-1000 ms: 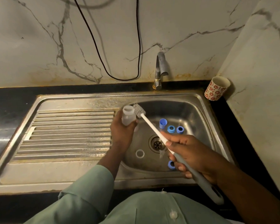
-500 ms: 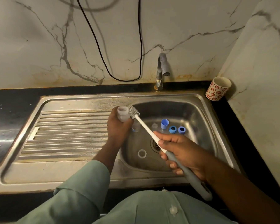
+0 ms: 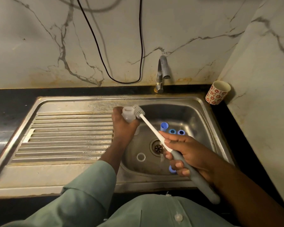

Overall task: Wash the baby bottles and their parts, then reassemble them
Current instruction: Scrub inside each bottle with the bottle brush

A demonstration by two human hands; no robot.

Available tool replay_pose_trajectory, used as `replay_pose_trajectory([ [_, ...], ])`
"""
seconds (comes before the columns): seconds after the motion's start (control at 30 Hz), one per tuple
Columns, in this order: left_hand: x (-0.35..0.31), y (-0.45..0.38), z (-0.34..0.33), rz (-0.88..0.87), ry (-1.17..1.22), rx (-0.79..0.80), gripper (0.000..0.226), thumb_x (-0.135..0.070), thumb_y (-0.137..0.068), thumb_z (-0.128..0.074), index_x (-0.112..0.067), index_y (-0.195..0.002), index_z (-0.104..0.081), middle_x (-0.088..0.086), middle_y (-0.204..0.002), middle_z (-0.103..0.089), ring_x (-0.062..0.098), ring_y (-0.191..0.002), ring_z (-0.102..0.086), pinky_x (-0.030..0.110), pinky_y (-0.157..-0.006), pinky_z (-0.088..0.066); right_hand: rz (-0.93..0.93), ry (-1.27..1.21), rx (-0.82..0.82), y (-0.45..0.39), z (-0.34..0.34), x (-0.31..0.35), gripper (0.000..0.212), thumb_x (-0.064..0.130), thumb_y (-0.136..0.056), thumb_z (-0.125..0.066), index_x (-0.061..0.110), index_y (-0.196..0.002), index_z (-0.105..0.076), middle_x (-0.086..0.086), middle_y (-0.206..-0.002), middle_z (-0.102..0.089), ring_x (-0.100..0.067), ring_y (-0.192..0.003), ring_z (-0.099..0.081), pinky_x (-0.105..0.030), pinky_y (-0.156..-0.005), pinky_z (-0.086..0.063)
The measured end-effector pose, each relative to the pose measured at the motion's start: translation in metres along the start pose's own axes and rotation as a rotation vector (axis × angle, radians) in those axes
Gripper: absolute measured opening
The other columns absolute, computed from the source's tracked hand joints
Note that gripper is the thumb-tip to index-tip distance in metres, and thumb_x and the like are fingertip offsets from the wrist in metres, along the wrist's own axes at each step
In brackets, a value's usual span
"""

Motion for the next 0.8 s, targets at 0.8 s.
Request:
replay_pose_trajectory([
  [0.8,-0.016,0.000,-0.005,0.022,-0.100,-0.088,0.062,-0.029,-0.077,-0.084,-0.023,-0.126,-0.046,-0.006,-0.116,-0.049,0.012,-0.100,-0.049,0.011,-0.069,-0.035,-0.005,-0.166,-0.019,-0.003,-0.007,0.017,0.030,0.016,-0.102,-0.041,0.024,-0.127,-0.054,-0.005,-0.061,-0.050,-0.006,-0.034,-0.040,-0.015,-0.029,-0.033],
])
Point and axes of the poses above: each hand's wrist, its own y-axis away from the middle knuckle, its own z-axis out of the back of the hand, x = y × z, the point moved 5 cm from there along -y, towards the middle knuckle
